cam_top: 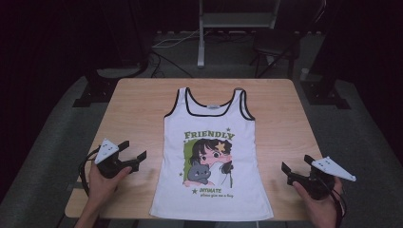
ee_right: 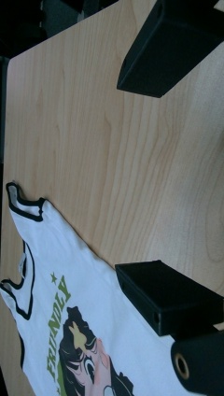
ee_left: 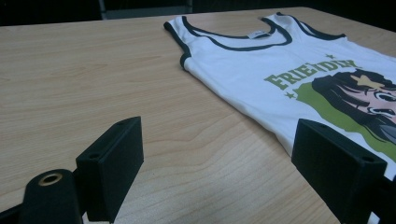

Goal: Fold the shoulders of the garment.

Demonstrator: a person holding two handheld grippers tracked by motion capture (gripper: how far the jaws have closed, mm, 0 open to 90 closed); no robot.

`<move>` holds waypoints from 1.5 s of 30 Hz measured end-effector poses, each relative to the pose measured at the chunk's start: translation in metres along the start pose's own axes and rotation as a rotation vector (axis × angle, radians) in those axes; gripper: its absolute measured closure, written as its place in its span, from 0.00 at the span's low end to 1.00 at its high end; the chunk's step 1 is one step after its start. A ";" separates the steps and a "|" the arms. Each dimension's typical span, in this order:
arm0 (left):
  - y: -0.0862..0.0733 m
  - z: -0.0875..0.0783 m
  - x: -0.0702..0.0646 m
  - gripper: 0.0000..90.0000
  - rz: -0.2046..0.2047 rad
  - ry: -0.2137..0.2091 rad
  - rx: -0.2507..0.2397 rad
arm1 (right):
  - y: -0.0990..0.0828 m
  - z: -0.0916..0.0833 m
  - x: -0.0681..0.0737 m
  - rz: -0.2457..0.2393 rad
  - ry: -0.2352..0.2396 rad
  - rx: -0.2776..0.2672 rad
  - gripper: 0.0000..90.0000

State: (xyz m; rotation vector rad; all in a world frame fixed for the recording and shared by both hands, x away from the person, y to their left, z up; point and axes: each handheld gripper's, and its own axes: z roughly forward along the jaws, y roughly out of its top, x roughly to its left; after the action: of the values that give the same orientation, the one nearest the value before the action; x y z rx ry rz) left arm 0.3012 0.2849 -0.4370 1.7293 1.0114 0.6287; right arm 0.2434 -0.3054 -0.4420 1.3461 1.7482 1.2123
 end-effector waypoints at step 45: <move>0.000 0.001 -0.007 0.18 0.000 -0.034 -0.009 | 0.151 0.217 0.013 0.052 0.201 0.203 0.12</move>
State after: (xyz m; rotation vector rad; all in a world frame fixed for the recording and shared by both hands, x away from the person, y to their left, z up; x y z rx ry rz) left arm 0.2986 0.2780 -0.4372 1.7266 0.9830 0.6009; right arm 0.4880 -0.2205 -0.3870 1.4333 2.0348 1.2636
